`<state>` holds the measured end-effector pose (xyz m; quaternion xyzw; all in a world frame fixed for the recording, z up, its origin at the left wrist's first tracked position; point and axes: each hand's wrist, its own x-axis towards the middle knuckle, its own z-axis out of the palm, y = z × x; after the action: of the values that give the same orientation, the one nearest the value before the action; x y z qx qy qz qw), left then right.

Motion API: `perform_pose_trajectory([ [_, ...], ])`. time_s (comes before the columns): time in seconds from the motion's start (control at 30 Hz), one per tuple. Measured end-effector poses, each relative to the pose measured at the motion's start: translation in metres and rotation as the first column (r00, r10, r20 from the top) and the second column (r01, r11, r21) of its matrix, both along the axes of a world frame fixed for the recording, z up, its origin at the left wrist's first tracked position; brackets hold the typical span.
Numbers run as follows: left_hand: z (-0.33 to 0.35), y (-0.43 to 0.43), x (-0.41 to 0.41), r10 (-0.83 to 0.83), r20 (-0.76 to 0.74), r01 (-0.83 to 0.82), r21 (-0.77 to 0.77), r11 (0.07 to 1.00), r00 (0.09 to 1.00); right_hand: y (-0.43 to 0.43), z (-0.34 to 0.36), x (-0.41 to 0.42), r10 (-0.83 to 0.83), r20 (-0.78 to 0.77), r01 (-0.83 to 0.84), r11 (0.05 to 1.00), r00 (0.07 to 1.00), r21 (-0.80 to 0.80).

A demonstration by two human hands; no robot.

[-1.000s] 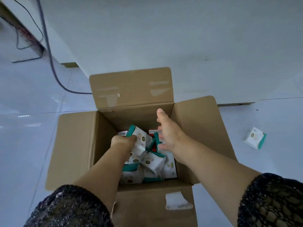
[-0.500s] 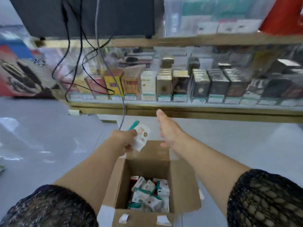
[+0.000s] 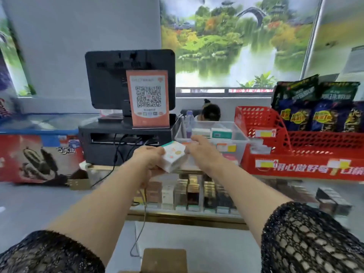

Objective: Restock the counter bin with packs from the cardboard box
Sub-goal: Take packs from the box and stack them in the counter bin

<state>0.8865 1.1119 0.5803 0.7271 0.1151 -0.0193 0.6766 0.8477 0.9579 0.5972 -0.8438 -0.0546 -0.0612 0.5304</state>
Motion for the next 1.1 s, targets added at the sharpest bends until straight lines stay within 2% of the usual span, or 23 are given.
perform_pose_trajectory([
  [0.07, 0.043, -0.007, 0.000, -0.016, 0.046, 0.019, -0.053, 0.998, 0.999, -0.010, 0.026, -0.004, -0.005, 0.116, 0.028, 0.981, 0.993, -0.192],
  [0.13, 0.078, -0.014, 0.004, -0.035, 0.052, 0.040, -0.099, 0.994, 0.998, -0.018, 0.049, -0.001, 0.019, 0.235, 0.075, 0.921, 0.972, -0.383],
  [0.2, 0.107, -0.021, 0.011, -0.064, 0.039, 0.069, -0.127, 0.989, 0.997, -0.025, 0.070, 0.010, 0.056, 0.358, 0.159, 0.825, 0.932, -0.542],
  [0.3, 0.139, -0.030, 0.029, -0.132, 0.039, 0.135, -0.112, 0.985, 0.991, -0.036, 0.097, 0.036, 0.135, 0.536, 0.328, 0.658, 0.834, -0.677],
  [0.4, 0.159, -0.038, 0.051, -0.186, 0.051, 0.191, -0.110, 0.975, 0.981, -0.049, 0.118, 0.064, 0.173, 0.616, 0.438, 0.561, 0.768, -0.703],
  [0.57, 0.171, -0.050, 0.084, -0.296, -0.012, 0.292, -0.134, 0.947, 0.955, -0.071, 0.135, 0.093, 0.224, 0.605, 0.474, 0.441, 0.764, -0.762],
  [0.7, 0.167, -0.061, 0.111, -0.337, -0.032, 0.325, -0.194, 0.926, 0.941, -0.084, 0.131, 0.120, 0.284, 0.634, 0.495, 0.430, 0.719, -0.755],
  [0.9, 0.152, -0.067, 0.160, -0.336, -0.049, 0.337, 0.013, 0.941, 0.941, -0.100, 0.108, 0.173, 0.187, 0.600, 0.506, 0.379, 0.778, -0.774],
  [1.1, 0.152, -0.079, 0.200, -0.221, 0.001, 0.221, -0.004, 0.975, 0.975, -0.131, 0.072, 0.240, 0.031, 0.492, 0.453, 0.343, 0.870, -0.823],
])
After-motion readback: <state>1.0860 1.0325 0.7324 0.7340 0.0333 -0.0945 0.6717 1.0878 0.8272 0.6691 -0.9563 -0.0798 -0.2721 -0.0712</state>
